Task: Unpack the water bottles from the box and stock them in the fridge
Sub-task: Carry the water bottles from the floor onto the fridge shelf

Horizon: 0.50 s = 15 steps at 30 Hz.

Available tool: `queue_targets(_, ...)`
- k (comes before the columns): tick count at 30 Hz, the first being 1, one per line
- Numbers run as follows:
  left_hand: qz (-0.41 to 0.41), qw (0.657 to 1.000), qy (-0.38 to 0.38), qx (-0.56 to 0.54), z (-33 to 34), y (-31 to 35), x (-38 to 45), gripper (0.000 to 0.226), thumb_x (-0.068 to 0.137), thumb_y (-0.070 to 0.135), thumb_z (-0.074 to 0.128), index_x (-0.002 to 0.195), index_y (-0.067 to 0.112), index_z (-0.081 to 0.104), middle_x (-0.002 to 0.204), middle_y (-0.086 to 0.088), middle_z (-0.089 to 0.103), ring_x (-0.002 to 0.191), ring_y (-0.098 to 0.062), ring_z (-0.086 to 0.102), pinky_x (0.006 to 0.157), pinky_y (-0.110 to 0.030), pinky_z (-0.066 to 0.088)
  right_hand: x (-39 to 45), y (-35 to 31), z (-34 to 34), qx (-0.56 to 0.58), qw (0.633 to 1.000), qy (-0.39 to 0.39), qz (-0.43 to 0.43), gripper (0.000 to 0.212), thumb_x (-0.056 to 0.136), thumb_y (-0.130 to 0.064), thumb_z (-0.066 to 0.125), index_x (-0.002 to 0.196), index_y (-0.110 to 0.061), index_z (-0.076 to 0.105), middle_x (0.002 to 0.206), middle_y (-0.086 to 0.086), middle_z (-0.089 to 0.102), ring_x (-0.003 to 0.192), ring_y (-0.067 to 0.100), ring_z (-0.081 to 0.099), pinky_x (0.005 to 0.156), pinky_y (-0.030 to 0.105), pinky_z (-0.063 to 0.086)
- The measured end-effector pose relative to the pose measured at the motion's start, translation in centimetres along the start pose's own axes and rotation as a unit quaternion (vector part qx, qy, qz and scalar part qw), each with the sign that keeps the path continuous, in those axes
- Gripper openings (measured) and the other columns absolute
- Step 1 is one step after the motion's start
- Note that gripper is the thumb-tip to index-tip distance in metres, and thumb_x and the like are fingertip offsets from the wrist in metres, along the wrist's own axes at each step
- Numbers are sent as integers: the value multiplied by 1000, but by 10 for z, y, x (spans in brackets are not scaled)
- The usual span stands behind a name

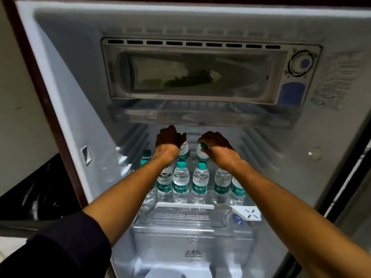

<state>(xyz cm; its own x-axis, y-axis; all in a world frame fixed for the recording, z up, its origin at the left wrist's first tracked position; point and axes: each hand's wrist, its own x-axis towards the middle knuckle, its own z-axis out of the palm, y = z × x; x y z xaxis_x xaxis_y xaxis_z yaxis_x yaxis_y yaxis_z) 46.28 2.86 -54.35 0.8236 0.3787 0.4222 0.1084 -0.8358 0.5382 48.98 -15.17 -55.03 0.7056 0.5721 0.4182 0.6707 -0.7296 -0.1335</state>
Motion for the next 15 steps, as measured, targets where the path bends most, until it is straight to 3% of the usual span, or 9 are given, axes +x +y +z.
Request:
queue_targets(5, -6, 997, -55, 52, 10, -4, 16, 45, 91, 49, 60, 103, 5, 60, 104, -15, 64, 81, -20, 54, 67, -30, 42, 17, 3, 14, 27, 998, -44, 33, 36, 94, -14, 62, 130, -17, 58, 134, 8, 55, 121, 26, 53, 101, 28, 40)
queue_targets(7, -3, 994, -89, 67, 12, -6, 20, 48, 90, 48, 61, 108, 4, 58, 109, -16, 62, 90, -25, 58, 70, -31, 42, 23, 5, 18, 26, 996, -79, 39, 39, 93, -14, 64, 131, -17, 58, 137, 8, 55, 123, 27, 53, 103, 30, 40)
queue_targets(15, 2, 984, -171, 59, 20, -6, 20, 49, 91, 41, 64, 118, 2, 52, 118, -20, 57, 99, -32, 64, 89, -42, 55, 32, 14, 22, 74, 985, -150, 45, 36, 86, -13, 72, 121, -15, 63, 127, 8, 63, 114, 22, 60, 94, 23, 43)
